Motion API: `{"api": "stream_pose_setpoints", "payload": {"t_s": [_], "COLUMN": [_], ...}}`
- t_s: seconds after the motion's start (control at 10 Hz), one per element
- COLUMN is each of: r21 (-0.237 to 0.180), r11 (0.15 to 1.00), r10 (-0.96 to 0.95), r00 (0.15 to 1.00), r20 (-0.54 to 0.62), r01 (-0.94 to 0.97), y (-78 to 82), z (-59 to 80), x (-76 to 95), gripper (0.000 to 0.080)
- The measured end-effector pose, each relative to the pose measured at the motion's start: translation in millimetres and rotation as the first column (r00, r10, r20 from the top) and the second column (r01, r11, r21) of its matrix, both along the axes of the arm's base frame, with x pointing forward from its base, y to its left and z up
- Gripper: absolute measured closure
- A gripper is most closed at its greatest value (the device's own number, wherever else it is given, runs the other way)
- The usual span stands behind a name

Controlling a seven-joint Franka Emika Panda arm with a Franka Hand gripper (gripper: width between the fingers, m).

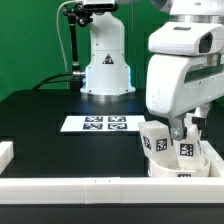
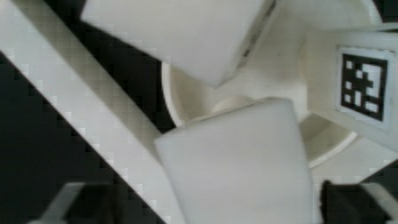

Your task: Assemble stool

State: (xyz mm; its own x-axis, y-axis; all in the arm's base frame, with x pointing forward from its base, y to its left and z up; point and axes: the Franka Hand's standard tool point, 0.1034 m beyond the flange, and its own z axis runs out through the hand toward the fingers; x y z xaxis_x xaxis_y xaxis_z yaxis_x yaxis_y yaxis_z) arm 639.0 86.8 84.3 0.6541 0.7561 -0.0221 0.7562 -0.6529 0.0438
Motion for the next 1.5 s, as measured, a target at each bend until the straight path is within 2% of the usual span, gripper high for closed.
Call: {"api": "stream_pose_setpoints", "payload": {"t_s": [0.1,0.2,0.5,0.8,1.1,1.3,1.5], "r21": [-0.001,-0.001,0.000,0.006,0.011,0.028,0.044], "r11": [1.000,1.000,0.999,0.970,0.905,0.772,0.580], "r10": [-0.003,-0.004,-0.042,-0.244,-0.426,-0.636,-0.814], "r00": [1.000,1.000,0.999,0.970,0.904,0.771,0.579], "r20": [-0.002,-0.002,-0.001,0.008,0.015,0.028,0.031], "r01": [0.003,0.004,0.042,0.244,0.426,0.636,0.813], "y": [-0.6,-1.4,-3.0,-3.1,-3.1,0.6,5.7], "z": [-1.4,-1.4,-1.5,-1.6,-1.7,-2.6,-3.0], "x": [-0.5,-0.4,-0.3,-0.3,-0.4,-0.4,-1.1], "gripper": [0.0427,0.0465,0.0465,0.0465,0.0463,0.0463,0.0463]}}
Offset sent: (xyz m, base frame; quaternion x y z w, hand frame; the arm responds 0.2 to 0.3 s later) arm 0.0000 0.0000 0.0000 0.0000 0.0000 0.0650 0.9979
